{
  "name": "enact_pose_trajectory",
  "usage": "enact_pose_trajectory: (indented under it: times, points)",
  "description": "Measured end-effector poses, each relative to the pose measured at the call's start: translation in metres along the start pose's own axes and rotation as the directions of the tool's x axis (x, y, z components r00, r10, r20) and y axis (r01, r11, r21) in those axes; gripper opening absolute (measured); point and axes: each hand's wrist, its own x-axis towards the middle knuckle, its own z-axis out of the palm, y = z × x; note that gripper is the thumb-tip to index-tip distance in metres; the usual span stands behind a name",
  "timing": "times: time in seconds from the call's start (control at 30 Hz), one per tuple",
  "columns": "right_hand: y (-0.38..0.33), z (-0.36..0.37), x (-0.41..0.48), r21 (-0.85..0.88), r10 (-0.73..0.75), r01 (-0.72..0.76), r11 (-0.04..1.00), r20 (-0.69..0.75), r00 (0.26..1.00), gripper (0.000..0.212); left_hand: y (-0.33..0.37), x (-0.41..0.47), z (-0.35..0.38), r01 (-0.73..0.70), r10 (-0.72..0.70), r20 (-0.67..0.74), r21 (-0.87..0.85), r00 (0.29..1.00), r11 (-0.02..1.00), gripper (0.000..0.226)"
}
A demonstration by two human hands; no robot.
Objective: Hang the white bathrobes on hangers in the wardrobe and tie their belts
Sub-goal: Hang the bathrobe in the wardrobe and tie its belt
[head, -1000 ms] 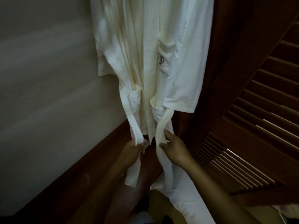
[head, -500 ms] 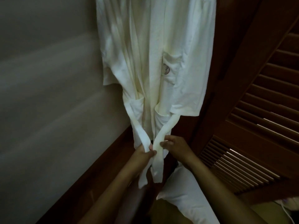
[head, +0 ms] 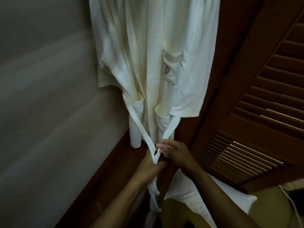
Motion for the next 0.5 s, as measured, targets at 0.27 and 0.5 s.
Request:
enact_pose_trajectory:
  times: [0.27,0.5]
  points:
    - [0.005,0.0,0.035,-0.125,0.161,-0.201,0.972,-0.274,0.948,0.049,-0.002,0.0,-0.001,-0.114,0.13,-0.042,0.281,0.991,0.953,0.047]
    - [-0.007,0.037,0.055,-0.573,-0.199,0.122,0.81,-0.073,0.977,0.083,-0.01,0.003,0.007,-0.246,0.261,0.031,0.455,0.965,0.856,0.041]
